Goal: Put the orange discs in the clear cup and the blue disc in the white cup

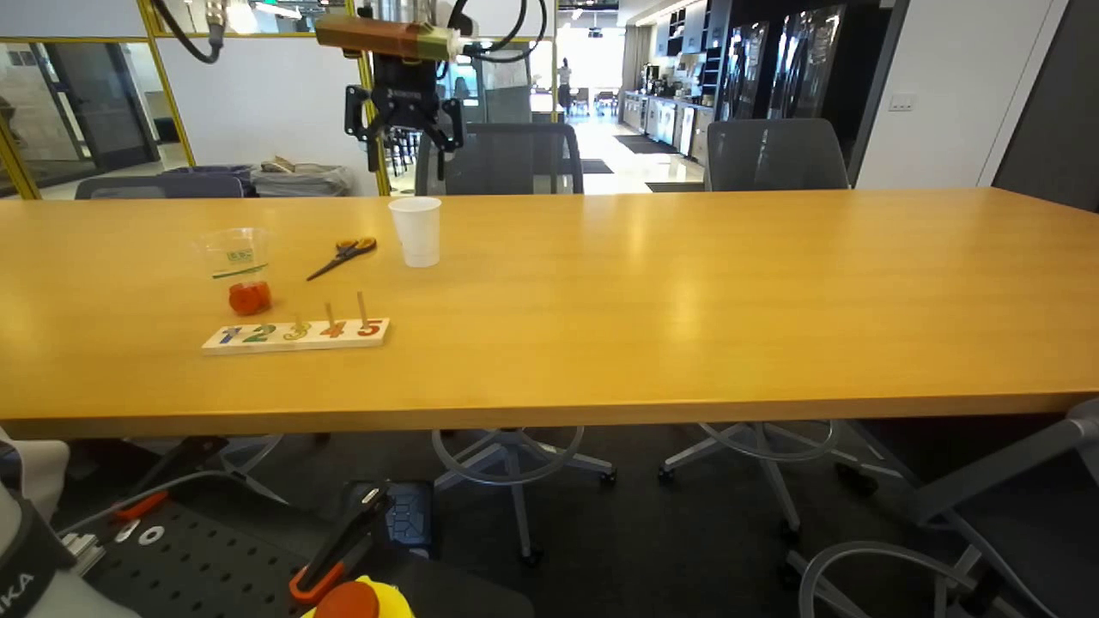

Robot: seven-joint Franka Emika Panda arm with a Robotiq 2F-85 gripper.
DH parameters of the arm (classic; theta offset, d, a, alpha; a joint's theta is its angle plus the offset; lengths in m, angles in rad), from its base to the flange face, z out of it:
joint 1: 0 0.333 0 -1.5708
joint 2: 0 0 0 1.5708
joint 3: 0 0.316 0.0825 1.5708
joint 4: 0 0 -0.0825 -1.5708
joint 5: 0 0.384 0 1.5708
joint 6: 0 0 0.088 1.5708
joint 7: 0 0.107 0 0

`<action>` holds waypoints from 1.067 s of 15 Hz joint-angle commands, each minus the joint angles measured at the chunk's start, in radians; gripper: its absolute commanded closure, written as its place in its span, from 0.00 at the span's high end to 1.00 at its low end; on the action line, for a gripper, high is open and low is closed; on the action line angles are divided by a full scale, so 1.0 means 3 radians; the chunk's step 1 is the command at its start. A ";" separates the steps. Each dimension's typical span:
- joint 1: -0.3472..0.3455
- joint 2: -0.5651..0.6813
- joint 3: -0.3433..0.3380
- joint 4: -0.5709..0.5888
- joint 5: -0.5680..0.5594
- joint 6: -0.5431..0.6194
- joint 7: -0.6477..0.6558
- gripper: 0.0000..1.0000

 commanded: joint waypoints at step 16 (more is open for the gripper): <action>-0.0125 -0.2701 -0.0492 -0.1383 -0.0414 -0.0854 0.0596 1.00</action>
